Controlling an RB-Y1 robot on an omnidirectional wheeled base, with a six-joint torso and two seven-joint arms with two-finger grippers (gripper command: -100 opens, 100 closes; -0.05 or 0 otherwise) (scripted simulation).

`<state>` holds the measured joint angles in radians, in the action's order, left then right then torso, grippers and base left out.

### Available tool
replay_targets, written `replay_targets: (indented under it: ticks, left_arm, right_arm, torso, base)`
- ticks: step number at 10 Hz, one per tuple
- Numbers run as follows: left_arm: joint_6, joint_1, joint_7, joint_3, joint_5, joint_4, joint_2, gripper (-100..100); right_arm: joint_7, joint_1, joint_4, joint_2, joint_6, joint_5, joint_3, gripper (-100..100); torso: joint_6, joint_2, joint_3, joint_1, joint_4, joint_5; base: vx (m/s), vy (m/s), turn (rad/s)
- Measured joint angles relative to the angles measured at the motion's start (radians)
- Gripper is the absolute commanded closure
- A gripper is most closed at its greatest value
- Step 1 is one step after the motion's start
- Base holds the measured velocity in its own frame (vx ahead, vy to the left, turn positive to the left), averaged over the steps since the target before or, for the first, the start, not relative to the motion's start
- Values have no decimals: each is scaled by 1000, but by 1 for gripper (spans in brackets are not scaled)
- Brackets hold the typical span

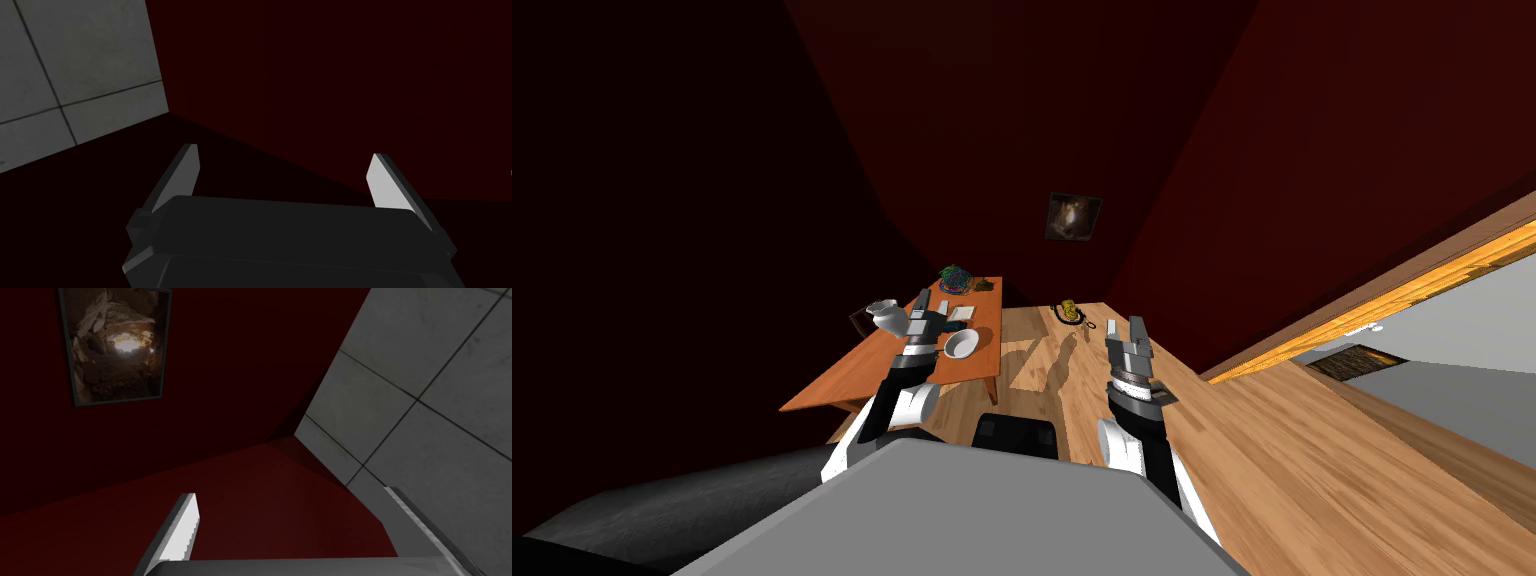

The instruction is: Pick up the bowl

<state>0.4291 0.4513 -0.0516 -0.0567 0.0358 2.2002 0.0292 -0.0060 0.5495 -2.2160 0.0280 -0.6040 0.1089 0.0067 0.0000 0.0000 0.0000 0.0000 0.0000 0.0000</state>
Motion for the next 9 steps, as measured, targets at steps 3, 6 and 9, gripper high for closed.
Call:
replay_targets:
  ticks: [3, 6, 9]
  left_arm:
    - [-47, 32, 6, -27, 23, 5, 60, -100]
    - [-126, 62, 7, -57, 51, -2, 106, -100]
    - [-198, 99, 10, -89, 84, -27, 144, -100]
  right_arm:
    - [0, 0, 0, 0, 0, 0, 0, 0]
    - [0, 0, 0, 0, 0, 0, 0, 0]
    - [0, 0, 0, 0, 0, 0, 0, 0]
  torso:
    - [0, 3, 1, 0, 1, 0]
    - [0, 3, 2, -1, 1, 0]
    - [0, 3, 2, -1, 1, 0]
  base:
    - [-37, -11, -92]
    - [-43, -21, -103]
    - [-29, -17, -107]
